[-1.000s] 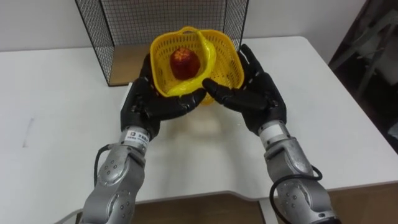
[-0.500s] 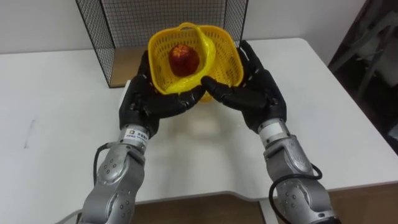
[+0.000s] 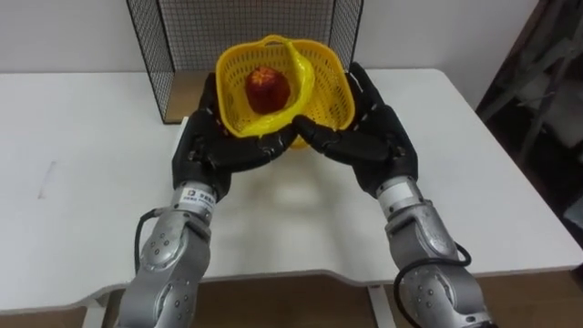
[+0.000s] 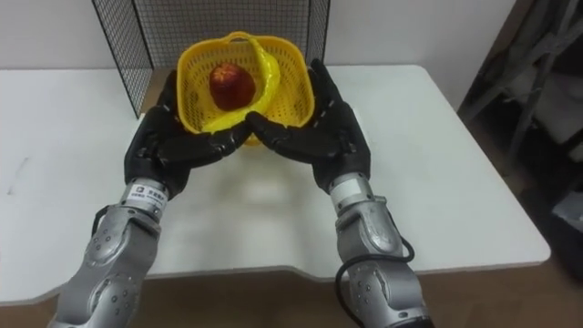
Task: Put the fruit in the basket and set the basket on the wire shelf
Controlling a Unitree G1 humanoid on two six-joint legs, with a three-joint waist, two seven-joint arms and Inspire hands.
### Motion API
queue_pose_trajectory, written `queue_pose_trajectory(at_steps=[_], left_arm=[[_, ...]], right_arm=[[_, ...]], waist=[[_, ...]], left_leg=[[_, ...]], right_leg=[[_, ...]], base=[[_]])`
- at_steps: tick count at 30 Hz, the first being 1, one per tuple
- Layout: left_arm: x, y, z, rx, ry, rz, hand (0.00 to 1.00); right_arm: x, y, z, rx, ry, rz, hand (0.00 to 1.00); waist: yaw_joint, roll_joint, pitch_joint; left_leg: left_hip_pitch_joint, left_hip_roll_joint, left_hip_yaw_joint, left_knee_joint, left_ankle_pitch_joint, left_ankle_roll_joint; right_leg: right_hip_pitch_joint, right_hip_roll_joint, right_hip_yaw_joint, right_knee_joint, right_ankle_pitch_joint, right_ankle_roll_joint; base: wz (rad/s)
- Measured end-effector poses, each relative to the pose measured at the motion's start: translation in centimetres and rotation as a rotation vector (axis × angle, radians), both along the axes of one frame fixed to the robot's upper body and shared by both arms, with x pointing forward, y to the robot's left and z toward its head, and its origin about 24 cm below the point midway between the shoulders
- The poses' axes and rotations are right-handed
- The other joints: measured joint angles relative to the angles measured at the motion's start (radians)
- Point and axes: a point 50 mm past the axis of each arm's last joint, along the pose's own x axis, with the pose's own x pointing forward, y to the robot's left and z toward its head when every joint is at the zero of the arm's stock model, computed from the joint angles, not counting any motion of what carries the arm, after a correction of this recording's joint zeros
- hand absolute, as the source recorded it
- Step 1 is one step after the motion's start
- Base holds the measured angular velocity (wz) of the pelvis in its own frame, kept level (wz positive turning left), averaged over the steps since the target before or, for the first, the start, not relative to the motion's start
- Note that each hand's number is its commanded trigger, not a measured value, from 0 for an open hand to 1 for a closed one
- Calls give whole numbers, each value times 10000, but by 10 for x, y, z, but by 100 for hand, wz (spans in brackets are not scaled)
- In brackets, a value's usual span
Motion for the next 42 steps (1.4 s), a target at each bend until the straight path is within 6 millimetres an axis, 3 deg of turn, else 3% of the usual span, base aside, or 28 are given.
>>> queue_pose_trajectory(at_steps=[1,5,7,8,9,11,13,15,18,19,20,22,24,25,26,28,30,31,32,35,42], left_arm=[[0,1,0,-9,10,19,0],[0,3,-2,28,83,61,0],[0,5,-2,25,72,129,0],[0,4,-2,12,73,117,0],[0,4,-2,11,70,136,0],[-1,5,-3,27,129,134,0],[-1,4,-3,50,122,81,0],[-2,3,-4,-27,174,-20,0],[-2,2,-3,-76,144,-39,0],[-2,1,-4,-90,151,-55,0],[-2,1,-3,-72,138,-65,0],[-2,0,-3,-63,112,-87,0],[-2,0,-3,-63,127,-83,0],[-1,1,-3,-58,129,-26,0],[-1,1,-2,-43,104,56,0],[-1,2,-1,-62,-15,157,0],[-1,1,-1,-76,6,122,0],[-1,1,-1,-60,5,123,0],[-1,0,-3,-78,85,117,0],[1,0,-1,29,26,96,0],[5,-1,4,130,-193,58,0]], right_arm=[[0,0,-3,68,109,19,0],[-1,2,-6,220,226,66,0],[-1,1,-6,225,242,60,0],[-1,1,-6,282,298,79,0],[-1,2,-7,280,316,92,0],[-2,2,-10,278,479,170,0],[-1,0,-9,215,430,184,0],[-1,-2,-9,142,430,188,0],[-1,-3,-7,115,304,195,0],[-1,-3,-5,109,228,181,0],[-1,-4,-5,95,207,171,0],[-1,-4,-5,-17,141,163,0],[-1,-3,-5,-40,125,170,0],[-1,-4,-5,-77,90,163,0],[-1,-3,-5,-127,74,205,0],[0,-3,-4,-172,3,196,0],[0,-4,-4,-193,20,175,0],[0,-4,-4,-205,46,198,0],[0,-3,-5,-224,79,219,0],[3,-3,-2,-261,-34,250,0],[6,-4,2,-247,-150,212,0]], waist=[[61,8,6],[87,-96,75],[61,-171,94],[72,-187,94],[89,-148,68],[83,-195,-10],[-31,-308,-126],[-9,-409,-114],[-28,-438,-108],[-33,-467,-91],[-48,-503,-75],[-79,-530,-50],[-9,-513,-2],[9,-427,69],[13,-333,118],[-7,-272,120],[-117,-199,167],[-145,-214,163],[-185,-193,160],[-247,-135,114],[-255,-175,78]], left_leg=[[-121,127,8,362,168,-61],[-545,69,-99,699,722,-236],[-1109,-66,-146,12,776,-247],[-1503,-72,-140,-698,1001,-309],[-1662,-63,-144,-1112,1213,-303],[-1818,-102,-132,-2187,2409,-179],[-1753,-188,-107,-2187,2820,-2],[-1737,-344,-103,-1805,2688,119],[-1736,-762,52,-1235,1950,380],[-1642,-999,149,-1092,1654,528],[-1550,-1271,169,-957,1451,668],[-1450,-1539,185,-649,1048,850],[-1192,-1654,162,-596,784,977],[-909,-1645,53,-752,670,1022],[-706,-1636,-112,-950,621,1043],[-660,-1570,-185,-1150,622,1053],[-657,-1551,-368,-1142,583,1087],[-636,-1568,-414,-1149,569,1068],[-563,-1599,-543,-1153,532,1008],[-512,-1498,-658,-1481,580,866],[-258,-1251,-502,-2018,707,745]], right_leg=[[86,55,2,-16,-14,-64],[331,-83,163,-75,42,-360],[277,-170,232,-113,18,-384],[231,-201,268,-148,40,-331],[227,-227,243,-155,46,-316],[382,-340,332,-139,-146,-202],[423,-397,357,-88,-318,-18],[591,-584,356,-61,-491,135],[842,-1128,318,294,-973,545],[717,-1509,221,1025,-1139,813],[352,-1978,74,2154,-1093,930],[-127,-2486,80,3707,-694,1114],[-476,-2718,126,4659,58,1117],[-516,-2659,77,4935,634,1152],[-594,-2535,95,4983,635,1213],[-1072,-2262,81,4467,-60,1151],[-1292,-1885,32,2909,-361,1091],[-1359,-1657,53,1597,-284,1023],[-1317,-1532,59,1107,150,846],[-1101,-1391,-184,591,303,683],[-779,-985,-149,-174,726,591]], base=[[-5],[-4],[-10],[-28],[-35],[-19],[2],[0],[12],[19],[25],[31],[17],[7],[6],[15],[28],[30],[27],[8],[-10]])
